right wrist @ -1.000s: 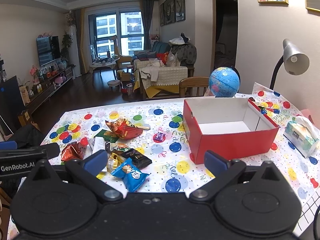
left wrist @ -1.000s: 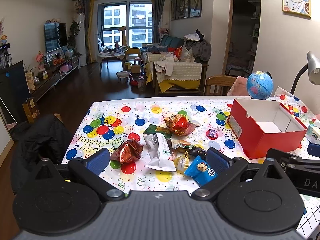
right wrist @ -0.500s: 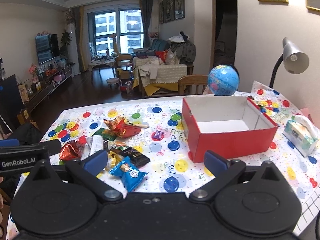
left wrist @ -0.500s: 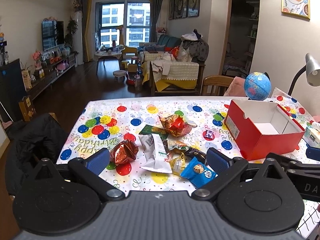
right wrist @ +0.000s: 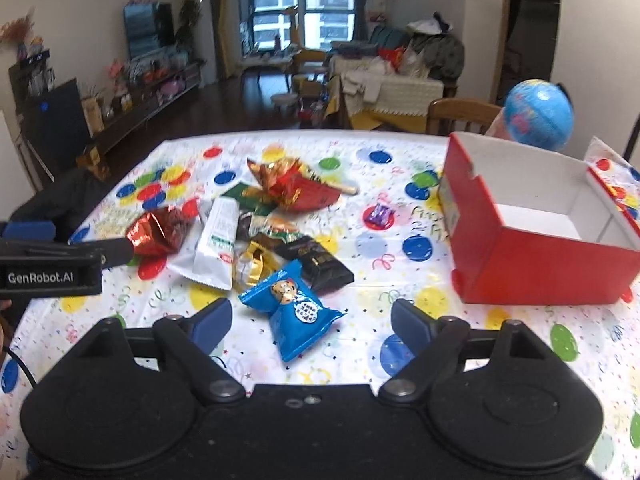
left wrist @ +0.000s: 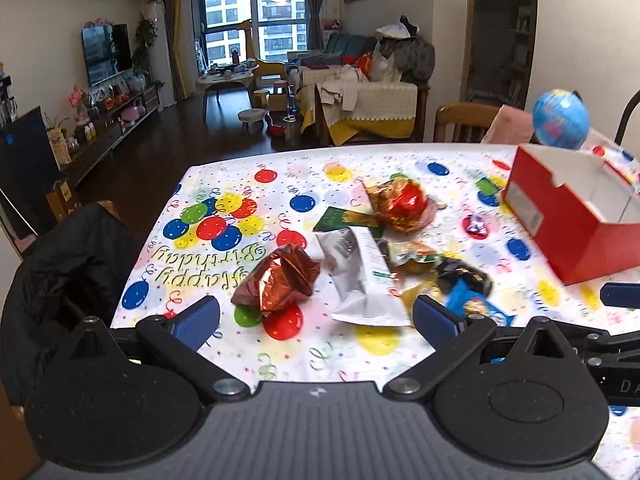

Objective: Organize snacks
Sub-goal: 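Grasp the copper foil candy with left tool while right tool grasps blue cookie packet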

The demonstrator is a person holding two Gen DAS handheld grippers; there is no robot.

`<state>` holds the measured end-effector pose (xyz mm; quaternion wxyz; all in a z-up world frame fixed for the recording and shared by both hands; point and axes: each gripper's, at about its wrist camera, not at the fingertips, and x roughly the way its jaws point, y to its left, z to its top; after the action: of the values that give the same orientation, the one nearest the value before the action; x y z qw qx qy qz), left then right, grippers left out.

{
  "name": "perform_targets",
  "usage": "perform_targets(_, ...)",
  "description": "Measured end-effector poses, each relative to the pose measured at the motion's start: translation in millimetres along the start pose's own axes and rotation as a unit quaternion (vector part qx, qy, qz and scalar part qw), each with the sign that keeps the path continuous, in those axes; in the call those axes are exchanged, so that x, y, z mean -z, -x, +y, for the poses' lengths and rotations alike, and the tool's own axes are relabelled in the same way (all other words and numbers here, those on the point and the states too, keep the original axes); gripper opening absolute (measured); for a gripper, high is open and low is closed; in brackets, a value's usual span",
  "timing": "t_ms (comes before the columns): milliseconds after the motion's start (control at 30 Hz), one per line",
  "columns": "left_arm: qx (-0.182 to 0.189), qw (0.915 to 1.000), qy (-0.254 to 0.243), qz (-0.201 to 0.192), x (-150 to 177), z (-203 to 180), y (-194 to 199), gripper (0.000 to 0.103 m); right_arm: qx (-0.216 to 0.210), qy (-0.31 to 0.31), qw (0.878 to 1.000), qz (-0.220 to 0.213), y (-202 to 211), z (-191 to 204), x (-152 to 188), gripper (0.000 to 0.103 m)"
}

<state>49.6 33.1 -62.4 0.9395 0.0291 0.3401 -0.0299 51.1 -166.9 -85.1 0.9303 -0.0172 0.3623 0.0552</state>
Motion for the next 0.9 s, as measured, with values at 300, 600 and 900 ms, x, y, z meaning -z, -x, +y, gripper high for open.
perform_targets(300,-0.031,0.999,-0.023,0.02,-10,17,-52,0.103,-0.023,0.039,0.998,0.039,-54,4,-8,0.086)
perform_targets(600,-0.03,0.9979,-0.036,0.045,-19,26,-98,0.097,-0.031,0.08,0.994,0.067,-92,9,-10,0.078)
perform_targets(900,-0.029,0.9967,-0.043,0.062,-18,24,-122,0.078,-0.047,0.1,0.99,0.083,-111,16,-12,0.067)
